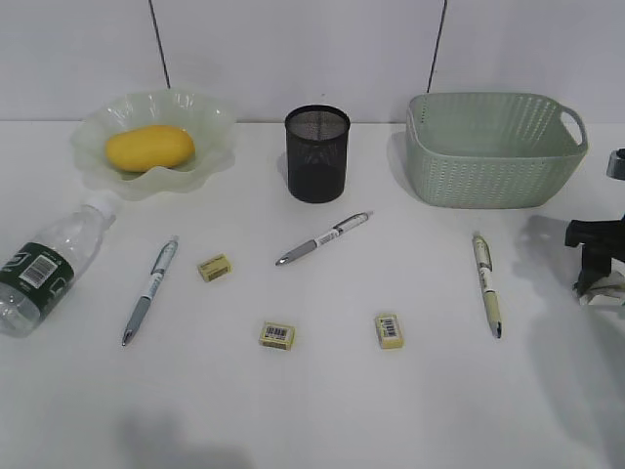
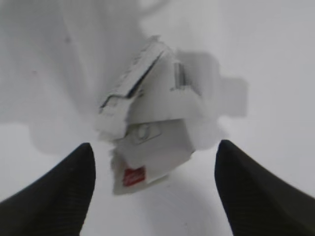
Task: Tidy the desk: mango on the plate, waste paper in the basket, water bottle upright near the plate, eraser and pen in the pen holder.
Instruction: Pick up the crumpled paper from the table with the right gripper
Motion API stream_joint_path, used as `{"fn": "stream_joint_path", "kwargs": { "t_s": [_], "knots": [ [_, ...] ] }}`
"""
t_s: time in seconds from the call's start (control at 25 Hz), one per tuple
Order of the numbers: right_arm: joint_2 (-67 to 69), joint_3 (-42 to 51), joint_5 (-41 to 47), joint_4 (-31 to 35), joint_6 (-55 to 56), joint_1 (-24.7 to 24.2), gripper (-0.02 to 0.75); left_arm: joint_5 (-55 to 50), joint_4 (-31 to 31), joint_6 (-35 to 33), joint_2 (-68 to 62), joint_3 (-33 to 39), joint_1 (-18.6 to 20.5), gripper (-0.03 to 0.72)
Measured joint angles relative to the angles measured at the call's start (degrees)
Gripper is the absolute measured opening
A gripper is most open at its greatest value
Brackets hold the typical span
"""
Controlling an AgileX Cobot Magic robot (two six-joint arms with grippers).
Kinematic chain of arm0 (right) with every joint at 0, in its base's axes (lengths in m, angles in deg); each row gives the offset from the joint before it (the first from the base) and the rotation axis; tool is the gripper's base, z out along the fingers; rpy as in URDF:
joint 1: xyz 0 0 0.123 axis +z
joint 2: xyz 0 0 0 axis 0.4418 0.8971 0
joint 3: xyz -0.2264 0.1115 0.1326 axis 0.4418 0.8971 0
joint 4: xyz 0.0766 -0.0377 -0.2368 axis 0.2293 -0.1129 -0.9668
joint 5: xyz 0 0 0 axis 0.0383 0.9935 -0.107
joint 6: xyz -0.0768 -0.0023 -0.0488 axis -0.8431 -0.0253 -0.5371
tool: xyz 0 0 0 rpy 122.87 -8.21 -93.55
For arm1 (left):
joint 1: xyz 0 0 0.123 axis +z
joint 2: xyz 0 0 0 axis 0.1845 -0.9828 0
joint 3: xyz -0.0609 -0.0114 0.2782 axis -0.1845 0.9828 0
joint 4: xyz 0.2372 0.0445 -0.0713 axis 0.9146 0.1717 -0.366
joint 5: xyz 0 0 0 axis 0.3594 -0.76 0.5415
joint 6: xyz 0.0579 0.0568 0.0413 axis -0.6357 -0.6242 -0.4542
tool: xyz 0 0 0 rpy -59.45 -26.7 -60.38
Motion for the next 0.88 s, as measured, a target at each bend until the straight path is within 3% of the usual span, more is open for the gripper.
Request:
{"fn": "stream_joint_path", "kwargs": {
  "t_s": [0.2, 0.36, 0.44, 0.56, 0.72, 0.8, 0.88],
  "knots": [
    [2.14, -0.23, -2.51, -1.74, 2.98, 0.0, 0.582, 0.1, 0.0, 0.0, 0.0, 0.04, 0.18, 0.498],
    [4.12, -0.55, -4.96, -1.8, 3.42, 0.0, 0.519, 0.17, 0.0, 0.0, 0.0, 0.06, 0.18, 0.498],
    [4.47, -0.55, -5.94, -1.8, 3.48, 0.0, 0.448, 0.17, 0.0, 0.0, 0.0, 0.06, 0.18, 0.498],
    [4.47, -0.56, -6.24, -2.21, 3.65, 0.0, 0.279, 0.19, 0.0, 0.0, 0.0, 0.06, 0.18, 0.498],
    [4.25, -0.63, -6.1, -3.73, 3.34, 0.0, 0.276, 0.19, 0.0, 0.0, 0.0, 0.06, 0.18, 0.498],
    [3.18, -0.63, -5.45, -4.07, 2.46, 0.0, 0.24, 0.19, 0.0, 0.0, 0.0, 0.06, 0.18, 0.498],
    [0.9, -0.63, -4.38, -4.14, 1.2, 0.0, 0.083, 0.19, 0.0, 0.0, 0.0, 0.06, 0.18, 0.498]
  ]
}}
